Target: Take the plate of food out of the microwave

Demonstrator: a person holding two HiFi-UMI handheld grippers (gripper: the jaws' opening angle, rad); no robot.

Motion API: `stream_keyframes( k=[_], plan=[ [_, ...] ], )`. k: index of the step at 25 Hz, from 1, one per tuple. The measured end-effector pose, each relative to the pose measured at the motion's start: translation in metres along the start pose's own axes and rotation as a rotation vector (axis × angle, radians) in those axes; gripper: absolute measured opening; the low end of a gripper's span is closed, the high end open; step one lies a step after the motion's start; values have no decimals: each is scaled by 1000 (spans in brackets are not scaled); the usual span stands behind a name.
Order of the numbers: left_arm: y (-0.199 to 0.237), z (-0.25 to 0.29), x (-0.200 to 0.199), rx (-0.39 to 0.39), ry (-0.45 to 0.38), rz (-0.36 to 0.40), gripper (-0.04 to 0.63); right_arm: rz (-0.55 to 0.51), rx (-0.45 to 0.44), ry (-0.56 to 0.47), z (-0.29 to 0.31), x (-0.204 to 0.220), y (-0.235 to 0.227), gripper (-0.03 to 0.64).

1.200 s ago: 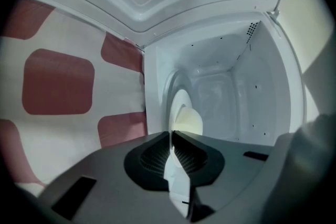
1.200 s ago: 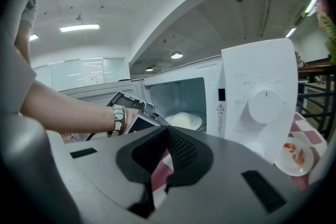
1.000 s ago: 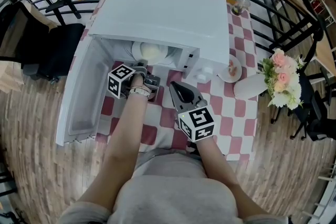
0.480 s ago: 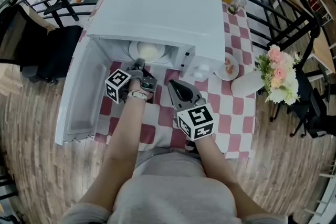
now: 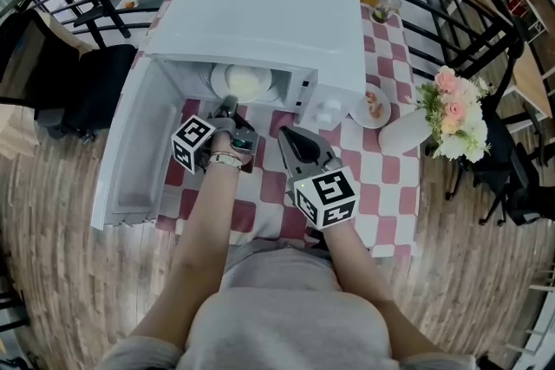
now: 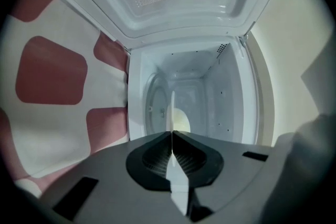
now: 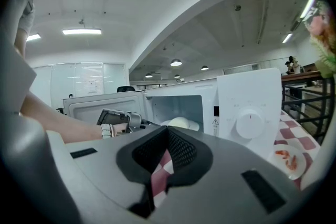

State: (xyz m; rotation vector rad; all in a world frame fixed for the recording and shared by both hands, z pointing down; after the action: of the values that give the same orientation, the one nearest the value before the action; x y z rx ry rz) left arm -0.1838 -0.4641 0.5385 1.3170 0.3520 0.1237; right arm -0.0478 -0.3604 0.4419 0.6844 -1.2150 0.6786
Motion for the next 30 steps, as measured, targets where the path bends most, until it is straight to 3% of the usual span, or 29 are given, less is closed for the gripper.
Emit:
stream_keyframes(
  k=[30],
  plan=[
    [-16, -107, 59, 117, -20, 48, 11, -102, -65, -107, -74, -33, 31, 23]
  ],
)
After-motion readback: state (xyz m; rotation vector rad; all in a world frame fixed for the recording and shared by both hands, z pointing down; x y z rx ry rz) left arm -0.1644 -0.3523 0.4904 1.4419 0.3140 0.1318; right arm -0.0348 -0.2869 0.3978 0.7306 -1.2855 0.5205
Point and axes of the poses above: the fingertips, and each gripper's own axes: z forward along the fingers, y to its left, x out of its underside, the point moved 2 cm from there along -z, backward along the fingers, and after that the axes turned 12 degrees about -z, right-handed, at the moved point
